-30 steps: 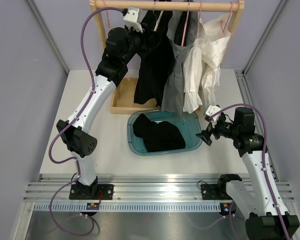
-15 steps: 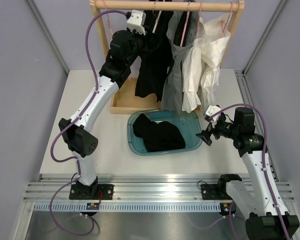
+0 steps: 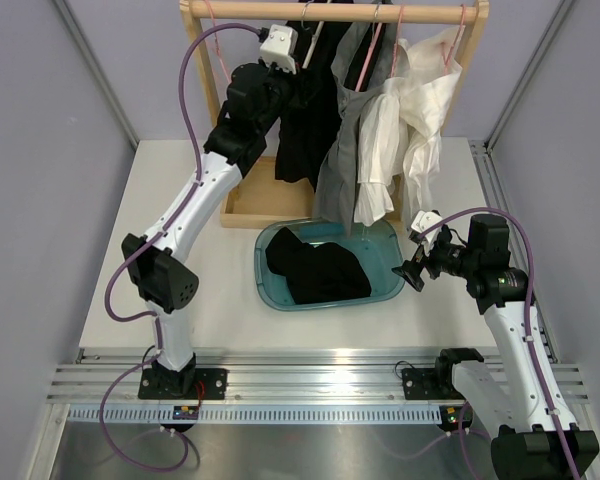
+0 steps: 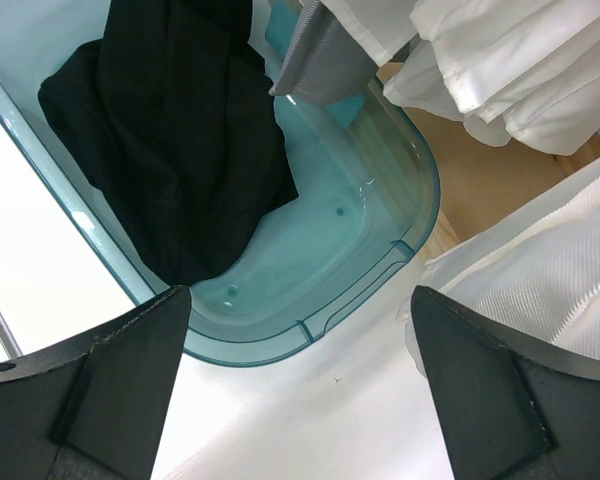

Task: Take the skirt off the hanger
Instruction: Pick up the hanger from the clothesline.

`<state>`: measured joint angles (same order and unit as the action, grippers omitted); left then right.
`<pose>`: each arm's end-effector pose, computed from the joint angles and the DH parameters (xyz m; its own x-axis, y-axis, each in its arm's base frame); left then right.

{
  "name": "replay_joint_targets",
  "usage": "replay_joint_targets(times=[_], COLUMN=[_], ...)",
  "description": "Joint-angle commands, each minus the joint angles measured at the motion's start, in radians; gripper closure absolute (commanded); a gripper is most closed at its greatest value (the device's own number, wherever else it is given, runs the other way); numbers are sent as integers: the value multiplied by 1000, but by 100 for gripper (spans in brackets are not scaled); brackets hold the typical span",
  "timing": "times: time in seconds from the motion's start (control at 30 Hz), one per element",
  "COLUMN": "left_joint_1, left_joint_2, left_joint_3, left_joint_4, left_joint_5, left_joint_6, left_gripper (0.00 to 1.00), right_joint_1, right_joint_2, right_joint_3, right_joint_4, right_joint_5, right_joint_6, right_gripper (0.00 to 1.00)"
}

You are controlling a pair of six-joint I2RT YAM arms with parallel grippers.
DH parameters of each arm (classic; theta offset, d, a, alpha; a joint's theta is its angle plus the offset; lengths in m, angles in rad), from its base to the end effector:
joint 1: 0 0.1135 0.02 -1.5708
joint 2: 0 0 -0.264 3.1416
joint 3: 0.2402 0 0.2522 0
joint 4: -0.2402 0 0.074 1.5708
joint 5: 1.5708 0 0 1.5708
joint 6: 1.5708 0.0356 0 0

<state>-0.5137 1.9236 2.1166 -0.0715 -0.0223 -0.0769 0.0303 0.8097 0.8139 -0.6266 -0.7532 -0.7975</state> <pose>0.3914 -0.2199 0.4804 0.0690 -0.1271 -0.9895 0.4787 0.8744 -0.0790 0.1630 0.0293 0.3074 0.0063 -0.5221 -0.8529 -0.8204 0.4849 -0.3029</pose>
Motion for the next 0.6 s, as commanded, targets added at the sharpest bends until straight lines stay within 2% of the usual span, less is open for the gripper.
replay_joint_targets(times=[0.0, 0.27, 0.57], left_joint_1=[4, 3, 3], left_joint_2=[-11, -90, -164], left_joint_3=[28, 94, 69], left_joint_4=[-39, -27, -42], left_joint_5=[15, 56, 67], left_joint_6=[-36, -73, -77], left_gripper=[100, 100, 100], right_joint_1=[-9, -7, -9], right_joint_2=[-7, -9, -7], right_joint_3=[2, 2, 2], right_joint_4=[4, 4, 4], right_joint_5=[-14, -14, -14], right_joint_6=[-16, -16, -16], right_gripper=[1, 1, 1])
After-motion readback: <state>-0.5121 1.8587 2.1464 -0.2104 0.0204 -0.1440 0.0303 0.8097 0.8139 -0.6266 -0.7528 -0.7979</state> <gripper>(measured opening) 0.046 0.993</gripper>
